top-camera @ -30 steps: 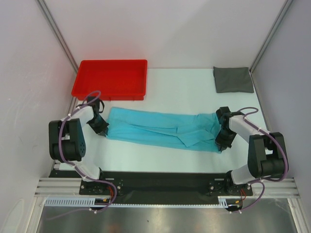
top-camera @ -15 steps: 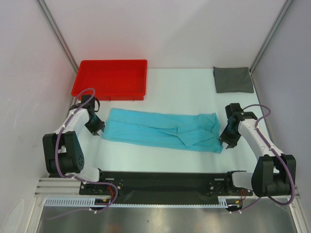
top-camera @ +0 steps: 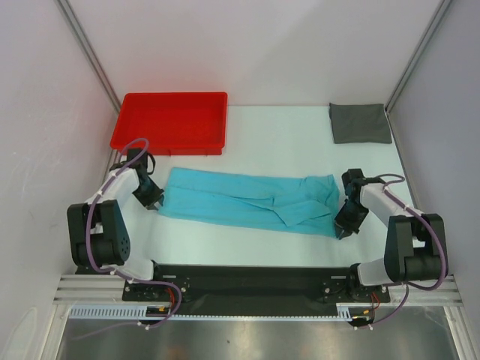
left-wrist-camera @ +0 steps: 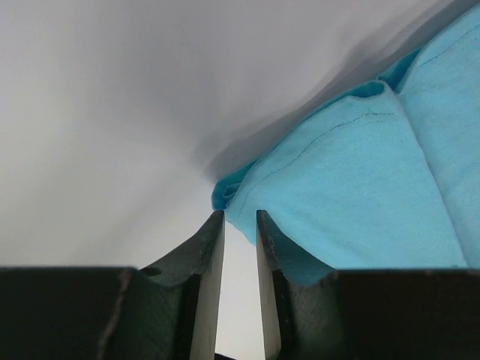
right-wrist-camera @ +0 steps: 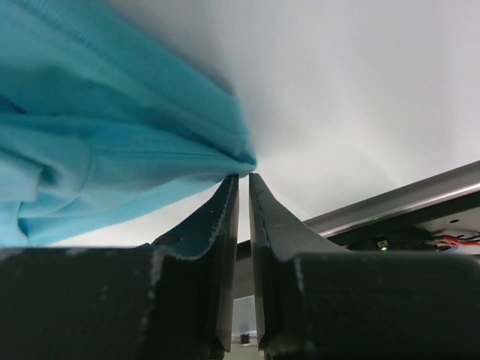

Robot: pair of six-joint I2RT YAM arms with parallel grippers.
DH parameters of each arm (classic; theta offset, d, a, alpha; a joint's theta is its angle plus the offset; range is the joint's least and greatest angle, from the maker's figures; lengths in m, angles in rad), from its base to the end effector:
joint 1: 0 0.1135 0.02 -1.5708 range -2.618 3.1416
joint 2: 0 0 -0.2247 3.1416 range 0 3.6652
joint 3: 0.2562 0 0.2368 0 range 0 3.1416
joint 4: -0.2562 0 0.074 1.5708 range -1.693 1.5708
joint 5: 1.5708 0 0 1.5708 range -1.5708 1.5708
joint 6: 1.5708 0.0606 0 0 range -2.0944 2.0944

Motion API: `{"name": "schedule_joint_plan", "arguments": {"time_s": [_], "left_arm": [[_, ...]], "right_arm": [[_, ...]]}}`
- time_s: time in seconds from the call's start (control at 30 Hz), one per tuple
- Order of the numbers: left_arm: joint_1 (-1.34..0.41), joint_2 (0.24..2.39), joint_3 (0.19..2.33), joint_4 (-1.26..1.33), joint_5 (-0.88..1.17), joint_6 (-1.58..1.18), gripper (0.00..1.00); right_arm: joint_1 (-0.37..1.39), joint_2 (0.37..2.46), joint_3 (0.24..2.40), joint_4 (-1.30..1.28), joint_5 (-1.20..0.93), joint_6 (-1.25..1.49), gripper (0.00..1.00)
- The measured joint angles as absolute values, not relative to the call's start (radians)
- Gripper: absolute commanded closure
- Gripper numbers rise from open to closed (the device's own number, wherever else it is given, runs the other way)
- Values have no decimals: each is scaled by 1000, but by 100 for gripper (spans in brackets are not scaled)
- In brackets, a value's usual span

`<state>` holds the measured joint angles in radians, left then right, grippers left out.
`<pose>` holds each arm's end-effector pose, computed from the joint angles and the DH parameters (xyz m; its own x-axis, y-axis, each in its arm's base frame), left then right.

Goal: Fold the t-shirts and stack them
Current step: Fold the tshirt

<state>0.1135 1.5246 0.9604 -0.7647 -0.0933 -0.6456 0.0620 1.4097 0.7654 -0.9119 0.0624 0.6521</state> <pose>0.2651 0.0359 0.1357 -0.6893 -0.6815 -0.2458 -0.6882 0.7220 -0.0719 0.2050 0.0089 0.1112 -0.8302 0.5553 -0.0494 0.5572 0.8294 -0.0407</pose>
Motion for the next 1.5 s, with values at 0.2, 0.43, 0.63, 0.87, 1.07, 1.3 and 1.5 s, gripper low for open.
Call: {"name": "schedule_joint_plan", "arguments": {"time_s": [0.2, 0.43, 0.63, 0.87, 1.07, 1.3, 1.5], "left_arm": [[107, 1485, 961, -771, -91, -630, 59], [-98, 1386, 994, -742, -4, -602, 40], [-408, 1441, 1034, -581, 200, -600, 41], [-703, 1699, 1210, -405, 367, -632, 45], [-831, 1890, 1308, -356, 381, -698, 51], [-875, 1990, 1378, -378, 368, -771, 50], [-892, 2012, 1424, -426, 360, -815, 51]], "right_arm": [[36, 1372, 810, -958, 70, 655, 60], [38, 1319, 996, -935, -60, 569, 13], [43, 1382, 1011, -883, -189, 492, 18], [44, 1420, 1012, -865, -238, 439, 21], [29, 1374, 1012, -870, -244, 416, 21], [11, 1264, 977, -884, -245, 403, 21], [-3, 1231, 927, -900, -256, 389, 21]]}}
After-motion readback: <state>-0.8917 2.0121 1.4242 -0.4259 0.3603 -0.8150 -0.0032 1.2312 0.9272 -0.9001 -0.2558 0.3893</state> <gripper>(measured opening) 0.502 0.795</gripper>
